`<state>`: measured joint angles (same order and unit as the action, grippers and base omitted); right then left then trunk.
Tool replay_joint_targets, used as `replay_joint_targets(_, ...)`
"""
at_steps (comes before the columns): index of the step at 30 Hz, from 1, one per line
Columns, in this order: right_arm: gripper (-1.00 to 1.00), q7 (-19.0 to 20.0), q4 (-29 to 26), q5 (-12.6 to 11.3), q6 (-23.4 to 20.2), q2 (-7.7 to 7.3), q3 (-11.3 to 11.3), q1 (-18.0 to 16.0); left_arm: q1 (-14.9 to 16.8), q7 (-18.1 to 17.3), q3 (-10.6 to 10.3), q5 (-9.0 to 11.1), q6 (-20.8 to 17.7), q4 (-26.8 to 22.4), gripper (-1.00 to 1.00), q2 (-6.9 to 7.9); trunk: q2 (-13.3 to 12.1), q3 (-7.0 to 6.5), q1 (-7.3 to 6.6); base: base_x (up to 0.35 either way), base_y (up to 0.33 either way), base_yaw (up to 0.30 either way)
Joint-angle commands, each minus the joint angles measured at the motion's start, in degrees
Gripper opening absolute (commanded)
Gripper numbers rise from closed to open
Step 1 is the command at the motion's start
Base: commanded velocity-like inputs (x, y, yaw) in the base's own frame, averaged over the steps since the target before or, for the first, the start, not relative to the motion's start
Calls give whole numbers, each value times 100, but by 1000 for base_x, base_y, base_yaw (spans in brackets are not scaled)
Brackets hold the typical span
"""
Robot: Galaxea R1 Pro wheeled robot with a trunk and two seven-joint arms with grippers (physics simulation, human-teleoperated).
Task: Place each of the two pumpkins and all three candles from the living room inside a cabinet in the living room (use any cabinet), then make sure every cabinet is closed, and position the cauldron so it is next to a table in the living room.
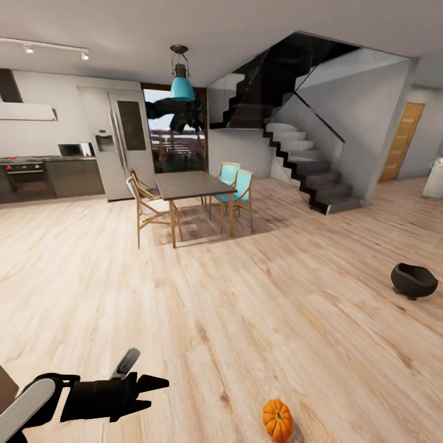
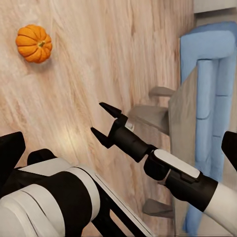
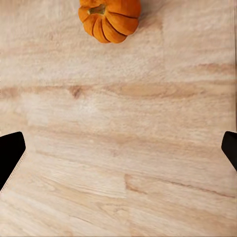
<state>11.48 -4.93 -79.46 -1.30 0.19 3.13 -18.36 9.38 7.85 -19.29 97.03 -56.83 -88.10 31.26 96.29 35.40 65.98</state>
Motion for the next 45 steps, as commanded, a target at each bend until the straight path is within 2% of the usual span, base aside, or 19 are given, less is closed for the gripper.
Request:
replay_joint_targets(1,100,21,5,-59,-11,2,35,-5,3,54,-4,62,-3,-5,100,7,3,6,0,0,0,-268)
replay_joint_targets(11,100,16,8,-66,-11,7,258,-4,3,53,-4,62,-3,-5,100,4,3,6,0,0,71,-267)
replay_joint_targets(21,100,12,10,-68,-11,7,268,-4,4,54,-4,62,-3,-5,100,8,3,6,0,0,163,-258)
replay_joint_targets(45,100,12,10,-66,-11,14,272,-4,3,68,-5,37,-3,-5,100,-10,3,6,0,0,3,-248)
